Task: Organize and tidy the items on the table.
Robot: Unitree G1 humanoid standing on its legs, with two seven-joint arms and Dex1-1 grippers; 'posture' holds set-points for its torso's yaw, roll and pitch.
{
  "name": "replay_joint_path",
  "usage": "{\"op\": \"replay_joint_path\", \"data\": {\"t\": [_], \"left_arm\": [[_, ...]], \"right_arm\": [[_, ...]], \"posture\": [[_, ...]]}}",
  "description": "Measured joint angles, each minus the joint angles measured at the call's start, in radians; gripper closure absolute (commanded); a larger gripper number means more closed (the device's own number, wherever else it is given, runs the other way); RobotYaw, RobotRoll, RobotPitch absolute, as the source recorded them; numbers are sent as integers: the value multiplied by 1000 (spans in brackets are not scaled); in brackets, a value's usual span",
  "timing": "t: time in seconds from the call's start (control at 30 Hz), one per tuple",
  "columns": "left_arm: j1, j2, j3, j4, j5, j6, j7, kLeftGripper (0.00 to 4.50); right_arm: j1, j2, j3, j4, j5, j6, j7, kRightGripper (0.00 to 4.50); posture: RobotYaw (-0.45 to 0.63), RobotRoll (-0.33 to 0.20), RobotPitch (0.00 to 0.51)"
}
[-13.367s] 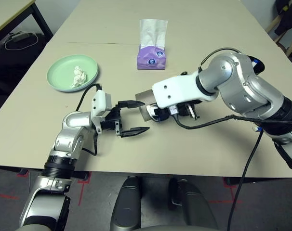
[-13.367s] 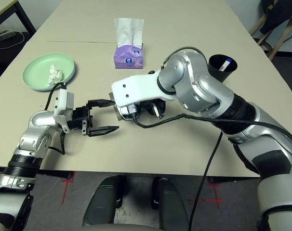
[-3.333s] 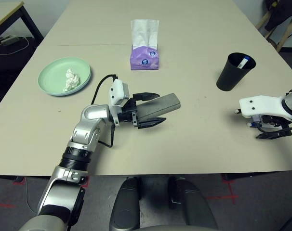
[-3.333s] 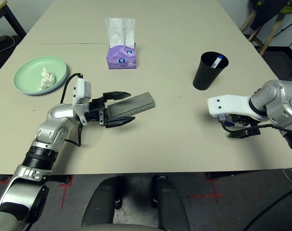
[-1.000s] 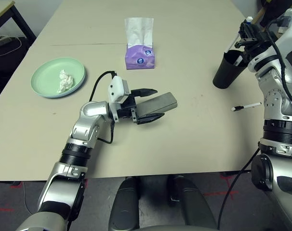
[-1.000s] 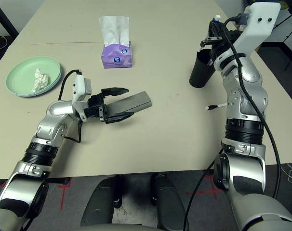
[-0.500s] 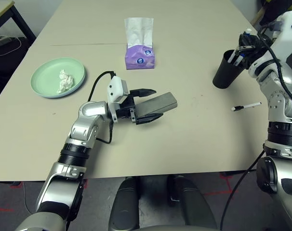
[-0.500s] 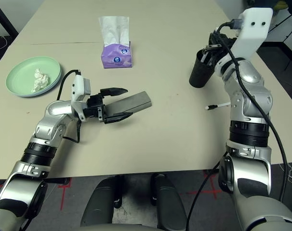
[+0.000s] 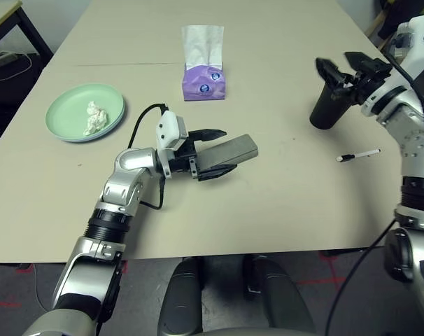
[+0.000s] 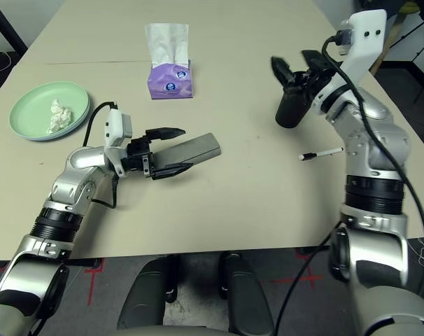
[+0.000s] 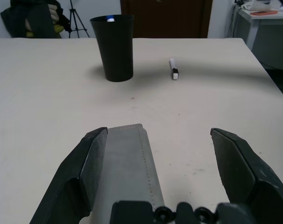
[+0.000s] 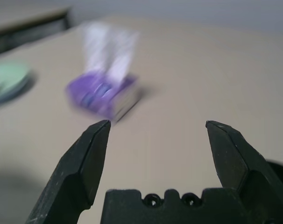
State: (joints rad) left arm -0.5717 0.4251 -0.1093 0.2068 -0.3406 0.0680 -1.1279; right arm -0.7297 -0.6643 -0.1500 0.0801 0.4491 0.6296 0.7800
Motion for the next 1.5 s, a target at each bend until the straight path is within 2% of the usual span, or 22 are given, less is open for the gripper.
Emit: {"op": "replay_joint_path", "data": {"t": [0.17,0.3,0.4,0.53,0.73,0.9,1.13,1.5], "left_arm": [[0,-6,5,-24,5,29,60,0],[2,-11,12,-50,7,42,104,0],[5,-11,14,-74,7,51,121,0],[12,-11,16,-89,6,57,128,0],[23,-8,26,-120,6,72,142,0],[43,3,31,-149,6,89,154,0],[74,7,31,-170,6,106,169,0],[86,7,31,-196,6,116,185,0]], "right_arm": [[-41,-178,210,125,-94,-36,300,20],[-90,-296,385,240,-266,-227,520,20],[-136,-318,481,358,-402,-403,615,20],[-230,-316,572,538,-567,-633,661,20],[-341,-270,635,774,-739,-885,663,20],[-390,-241,644,895,-812,-983,644,20],[-416,-221,646,952,-877,-1078,630,20],[-418,-215,646,955,-908,-1135,659,20]], "posture": [[87,0,199],[100,0,201],[110,0,203],[124,0,206],[147,0,215],[154,0,236],[162,0,254],[169,0,261]]}}
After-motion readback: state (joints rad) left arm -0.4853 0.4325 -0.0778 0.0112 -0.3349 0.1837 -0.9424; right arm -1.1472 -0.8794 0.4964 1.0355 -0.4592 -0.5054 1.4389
